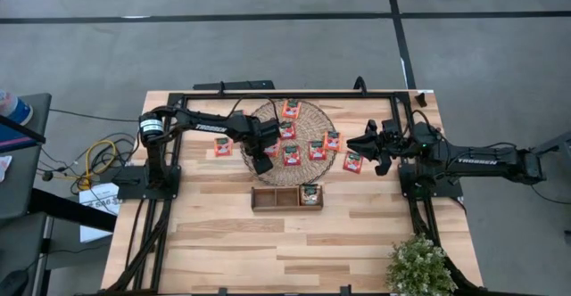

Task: Pick & Place Tea
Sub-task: Put the gold tea bag into the right section of the wooden organizer

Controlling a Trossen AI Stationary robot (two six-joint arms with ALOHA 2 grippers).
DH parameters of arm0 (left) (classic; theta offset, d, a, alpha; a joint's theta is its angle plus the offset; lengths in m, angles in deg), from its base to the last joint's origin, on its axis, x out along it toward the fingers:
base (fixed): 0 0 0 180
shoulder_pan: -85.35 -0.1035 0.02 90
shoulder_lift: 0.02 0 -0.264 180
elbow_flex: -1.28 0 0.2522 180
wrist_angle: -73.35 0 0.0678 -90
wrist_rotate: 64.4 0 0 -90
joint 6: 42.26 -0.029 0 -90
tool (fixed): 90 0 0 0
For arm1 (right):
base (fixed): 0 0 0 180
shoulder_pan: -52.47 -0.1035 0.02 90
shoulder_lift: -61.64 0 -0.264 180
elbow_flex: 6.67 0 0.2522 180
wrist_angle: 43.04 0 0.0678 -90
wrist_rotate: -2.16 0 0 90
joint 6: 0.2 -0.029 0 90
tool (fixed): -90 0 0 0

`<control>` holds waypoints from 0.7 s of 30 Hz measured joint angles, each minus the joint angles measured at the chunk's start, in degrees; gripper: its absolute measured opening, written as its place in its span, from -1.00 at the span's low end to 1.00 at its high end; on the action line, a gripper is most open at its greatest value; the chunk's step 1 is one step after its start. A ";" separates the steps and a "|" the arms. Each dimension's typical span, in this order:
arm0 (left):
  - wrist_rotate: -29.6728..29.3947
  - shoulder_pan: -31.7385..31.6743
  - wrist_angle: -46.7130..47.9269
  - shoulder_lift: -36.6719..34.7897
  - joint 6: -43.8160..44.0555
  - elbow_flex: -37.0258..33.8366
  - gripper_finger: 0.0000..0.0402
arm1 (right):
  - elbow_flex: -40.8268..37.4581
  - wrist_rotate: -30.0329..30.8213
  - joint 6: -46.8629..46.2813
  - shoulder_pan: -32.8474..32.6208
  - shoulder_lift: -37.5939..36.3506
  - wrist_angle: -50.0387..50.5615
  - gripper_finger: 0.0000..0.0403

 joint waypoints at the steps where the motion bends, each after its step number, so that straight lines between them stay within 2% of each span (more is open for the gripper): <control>1: 0.04 0.00 0.12 0.03 -0.01 0.13 -0.29 | 0.00 -0.01 0.00 0.00 0.00 0.00 -0.70; 21: 0.07 0.02 3.18 0.62 -1.01 4.92 -0.85 | 0.00 -0.02 0.00 -0.02 0.00 0.00 -0.70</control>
